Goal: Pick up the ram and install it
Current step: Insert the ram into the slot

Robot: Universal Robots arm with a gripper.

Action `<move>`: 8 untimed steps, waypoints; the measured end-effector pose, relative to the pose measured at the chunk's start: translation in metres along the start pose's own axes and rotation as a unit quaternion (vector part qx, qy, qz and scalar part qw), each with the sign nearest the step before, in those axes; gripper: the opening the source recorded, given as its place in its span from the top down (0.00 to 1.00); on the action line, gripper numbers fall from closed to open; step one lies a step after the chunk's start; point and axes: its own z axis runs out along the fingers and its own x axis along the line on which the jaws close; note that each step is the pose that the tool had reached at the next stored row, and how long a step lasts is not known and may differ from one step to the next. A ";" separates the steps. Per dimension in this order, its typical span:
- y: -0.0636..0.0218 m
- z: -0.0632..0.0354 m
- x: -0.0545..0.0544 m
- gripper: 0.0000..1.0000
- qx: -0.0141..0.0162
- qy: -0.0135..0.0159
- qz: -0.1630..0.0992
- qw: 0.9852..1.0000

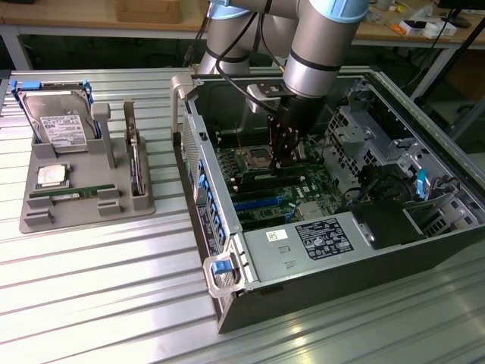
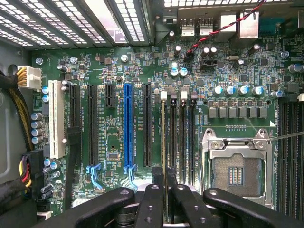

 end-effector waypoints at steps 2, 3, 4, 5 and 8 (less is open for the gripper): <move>0.0000 0.0000 0.000 0.87 0.000 0.000 0.000 1.000; 0.0000 0.0000 0.000 0.87 0.000 0.000 0.000 1.000; 0.0000 0.0000 0.000 0.87 0.000 0.000 0.000 1.000; 0.0000 0.0000 0.000 0.87 0.000 0.000 0.000 1.000; 0.0000 0.0000 0.000 0.87 0.000 0.000 0.000 1.000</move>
